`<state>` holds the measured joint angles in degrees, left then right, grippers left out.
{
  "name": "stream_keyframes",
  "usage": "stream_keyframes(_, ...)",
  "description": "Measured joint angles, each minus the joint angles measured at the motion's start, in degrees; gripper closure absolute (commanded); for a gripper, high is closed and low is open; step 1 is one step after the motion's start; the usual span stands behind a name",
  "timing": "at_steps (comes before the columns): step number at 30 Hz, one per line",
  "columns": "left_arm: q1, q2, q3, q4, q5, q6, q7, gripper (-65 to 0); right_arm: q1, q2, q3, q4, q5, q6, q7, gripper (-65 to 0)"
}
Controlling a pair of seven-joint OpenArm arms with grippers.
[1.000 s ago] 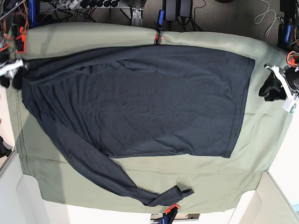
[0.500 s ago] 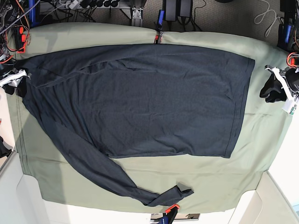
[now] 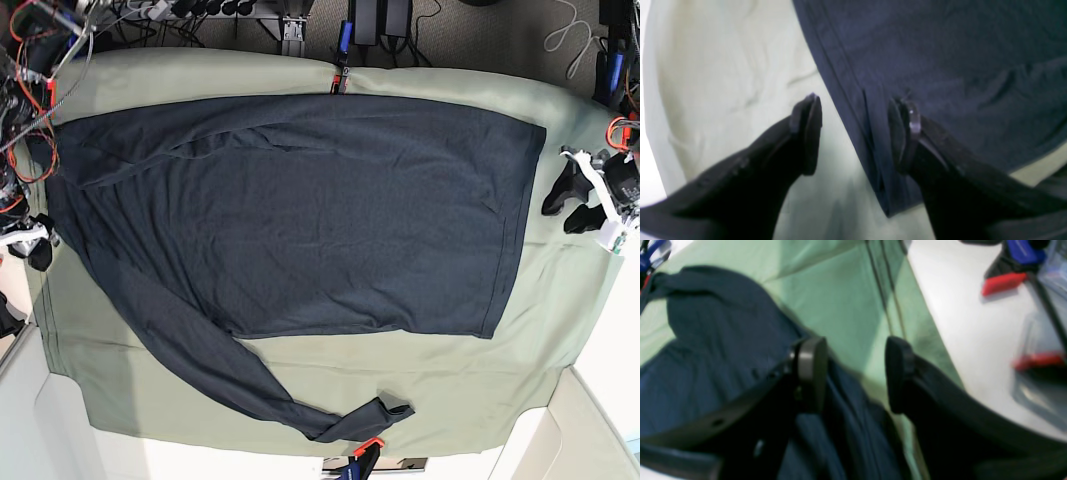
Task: Fold the T-shirt properly
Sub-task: 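Release the shirt and move both grippers to the shirt's side edges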
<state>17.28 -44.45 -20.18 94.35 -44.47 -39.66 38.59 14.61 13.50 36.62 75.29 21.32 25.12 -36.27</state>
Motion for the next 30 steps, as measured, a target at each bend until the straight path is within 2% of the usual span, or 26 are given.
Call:
stream_keyframes(7,-14.7,0.6,11.1,-12.4,2.7,1.5,-1.9,-34.6,8.1,0.2,-5.9,-12.6,-8.8,-0.2,2.6,-28.5)
stream_keyframes(14,-33.7,2.3,20.5,-31.4,5.2,1.8,-4.5,-34.6,8.9,0.1,-14.5,-18.4,-10.0,0.0,3.7,-28.5)
stream_keyframes(19,-45.2,7.2,26.6,-48.5,9.8,1.8,-9.7,-34.6,9.0,0.2,-15.3,-18.4,-10.1,0.0,3.6,-28.5)
stream_keyframes(22,-50.2,10.7,27.3,-58.7,14.0,2.1,-13.6,-34.5,9.1,0.2,-15.3,-18.4,-10.1,-0.1,2.8,-28.5)
stream_keyframes(23,-51.3,11.5,27.3,-61.2,15.1,3.1,-14.9,-34.5,9.1,0.2,-15.3,-18.4,-10.1,0.0,2.6,-28.5)
stream_keyframes(26,-53.3,13.5,27.3,-66.1,18.3,6.3,-18.1,-34.5,9.1,0.2,-15.3,-18.4,-10.0,-0.1,2.4,-28.5)
stream_keyframes(30,-53.6,15.7,27.2,-66.9,20.6,6.6,-19.1,-34.5,9.0,0.2,-15.3,-18.4,-10.0,-0.1,2.2,-28.5)
